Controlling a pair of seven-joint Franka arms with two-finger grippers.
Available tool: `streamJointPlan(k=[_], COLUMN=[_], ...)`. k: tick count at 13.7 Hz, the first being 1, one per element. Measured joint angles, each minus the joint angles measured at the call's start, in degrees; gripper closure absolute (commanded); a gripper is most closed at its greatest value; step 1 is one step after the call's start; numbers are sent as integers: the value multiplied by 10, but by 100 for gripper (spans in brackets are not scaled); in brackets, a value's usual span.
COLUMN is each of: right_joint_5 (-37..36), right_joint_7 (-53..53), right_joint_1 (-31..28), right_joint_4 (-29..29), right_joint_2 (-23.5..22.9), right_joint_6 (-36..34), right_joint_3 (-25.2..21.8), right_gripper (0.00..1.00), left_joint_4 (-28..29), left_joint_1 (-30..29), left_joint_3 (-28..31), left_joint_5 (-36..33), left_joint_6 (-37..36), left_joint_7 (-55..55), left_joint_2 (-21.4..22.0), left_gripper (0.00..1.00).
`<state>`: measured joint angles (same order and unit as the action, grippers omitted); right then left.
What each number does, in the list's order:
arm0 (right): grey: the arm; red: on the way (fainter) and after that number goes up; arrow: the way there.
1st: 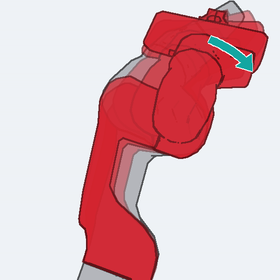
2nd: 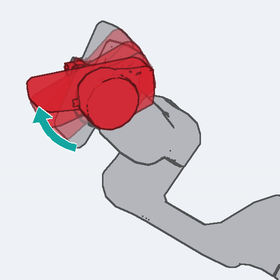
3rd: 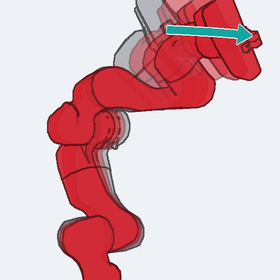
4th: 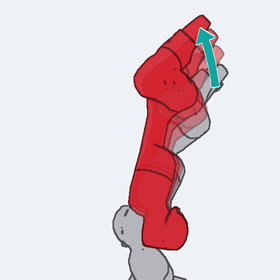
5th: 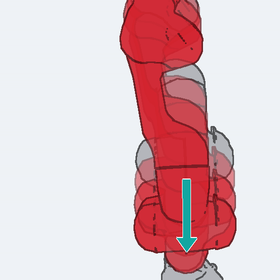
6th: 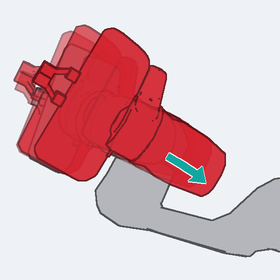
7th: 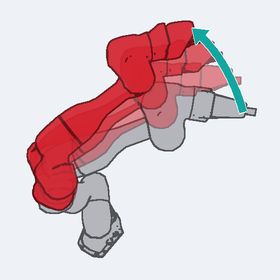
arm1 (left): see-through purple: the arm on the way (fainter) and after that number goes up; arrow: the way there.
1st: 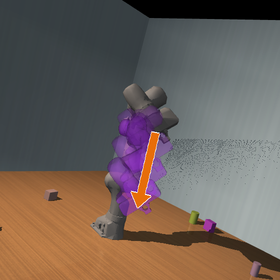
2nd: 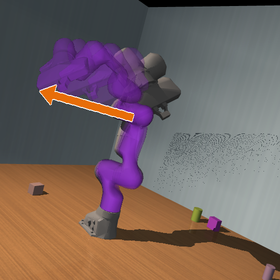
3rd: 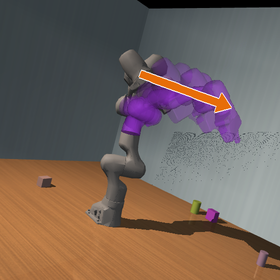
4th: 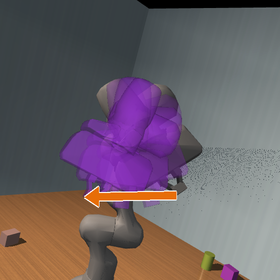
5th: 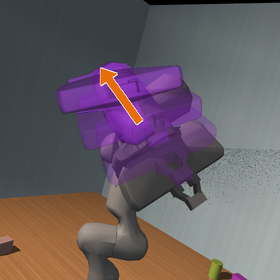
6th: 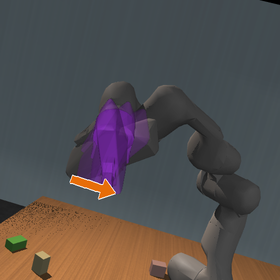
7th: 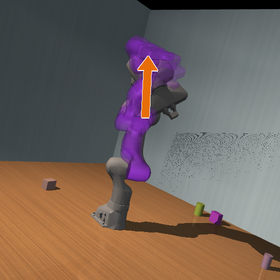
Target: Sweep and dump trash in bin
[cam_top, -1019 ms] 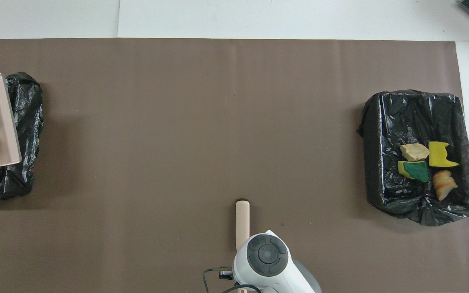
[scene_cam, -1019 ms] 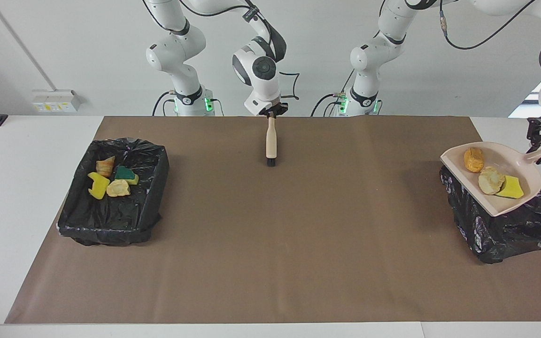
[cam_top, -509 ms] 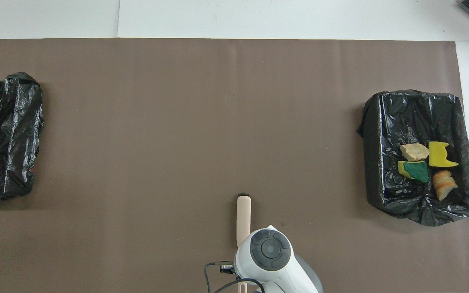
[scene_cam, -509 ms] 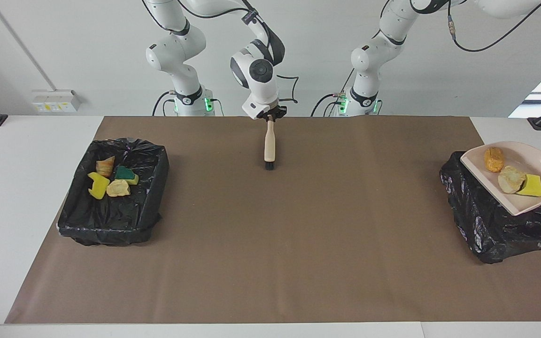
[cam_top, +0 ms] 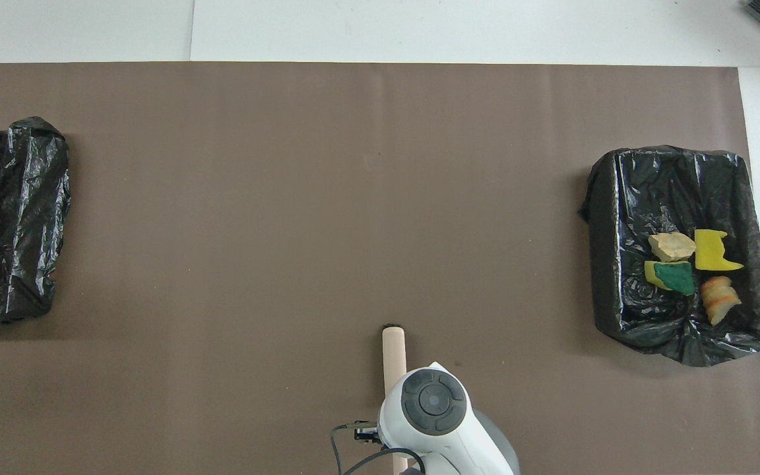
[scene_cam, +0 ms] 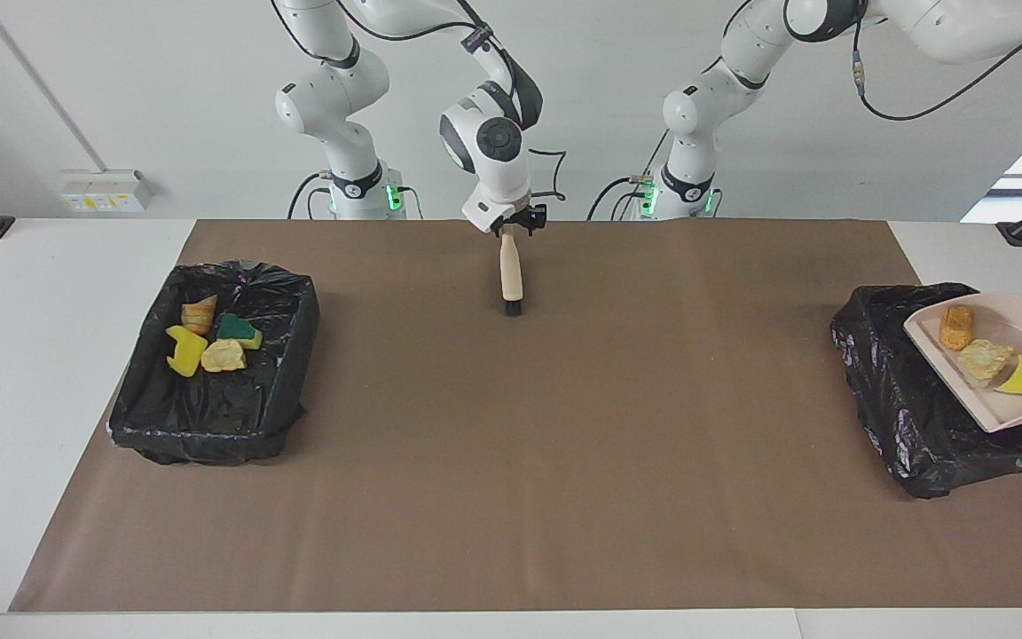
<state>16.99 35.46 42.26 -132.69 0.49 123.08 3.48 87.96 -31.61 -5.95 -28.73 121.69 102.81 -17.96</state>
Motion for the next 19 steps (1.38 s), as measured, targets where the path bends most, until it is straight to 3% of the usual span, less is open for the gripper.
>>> streamJointPlan(k=[4,9,13,15,19], right_joint_5=[-80,-153,-178,-181,-184], right_joint_7=[-1,-29,-94,-126,-204], right_joint_1=[-83,-201,-292,-326,-379], right_joint_4=[42,102,147,180,292], right_joint_2=[0,0,0,1,13], right_joint_6=[0,-11,-41,-79,-230], right_joint_3=[-3,-5,-7,-9,-10], right_gripper=[0,0,0,0,0], left_joint_4=[-4,-12,-12,-13,-14], left_joint_1=[0,18,23,26,60], left_joint_3=[-3,-7,-7,-7,-10], left_joint_5=[-56,-172,-199,-212,-210], left_joint_6=[4,2,2,2,-6], left_joint_7=[0,0,0,0,-3], left_joint_2=[1,20,24,24,29], left_gripper=[100,100,100,100,100])
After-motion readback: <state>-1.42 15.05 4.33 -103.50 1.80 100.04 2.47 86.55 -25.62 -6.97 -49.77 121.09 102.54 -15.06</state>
